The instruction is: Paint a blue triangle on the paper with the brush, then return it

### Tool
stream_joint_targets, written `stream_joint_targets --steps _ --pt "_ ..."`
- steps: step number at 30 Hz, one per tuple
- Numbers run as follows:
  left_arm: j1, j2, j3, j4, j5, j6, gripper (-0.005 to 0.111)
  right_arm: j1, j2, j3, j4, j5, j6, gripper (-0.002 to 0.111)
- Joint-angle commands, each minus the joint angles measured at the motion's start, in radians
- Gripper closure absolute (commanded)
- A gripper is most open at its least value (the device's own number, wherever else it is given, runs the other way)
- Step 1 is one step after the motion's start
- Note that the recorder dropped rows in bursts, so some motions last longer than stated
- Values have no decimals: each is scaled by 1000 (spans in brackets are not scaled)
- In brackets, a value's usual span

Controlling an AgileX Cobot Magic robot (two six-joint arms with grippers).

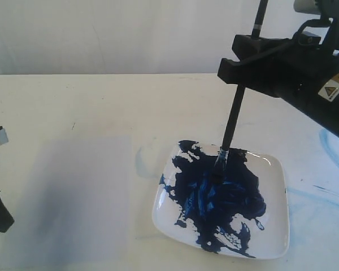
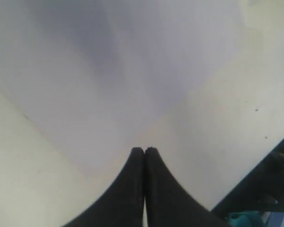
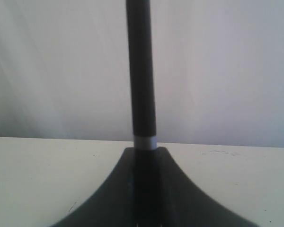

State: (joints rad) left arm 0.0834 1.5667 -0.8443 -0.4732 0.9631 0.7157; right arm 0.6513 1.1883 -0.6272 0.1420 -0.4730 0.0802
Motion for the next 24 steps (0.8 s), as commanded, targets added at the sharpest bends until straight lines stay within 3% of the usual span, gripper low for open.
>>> stream_joint_targets --steps 1,5,24 --pt "8 0 39 27 -87 -4 107 5 1 2 -4 -3 5 108" --pt "8 2 65 29 -163 -2 107 5 1 2 -4 0 5 108" --pt "8 139 65 17 -218 -2 107 5 1 2 -4 0 5 108"
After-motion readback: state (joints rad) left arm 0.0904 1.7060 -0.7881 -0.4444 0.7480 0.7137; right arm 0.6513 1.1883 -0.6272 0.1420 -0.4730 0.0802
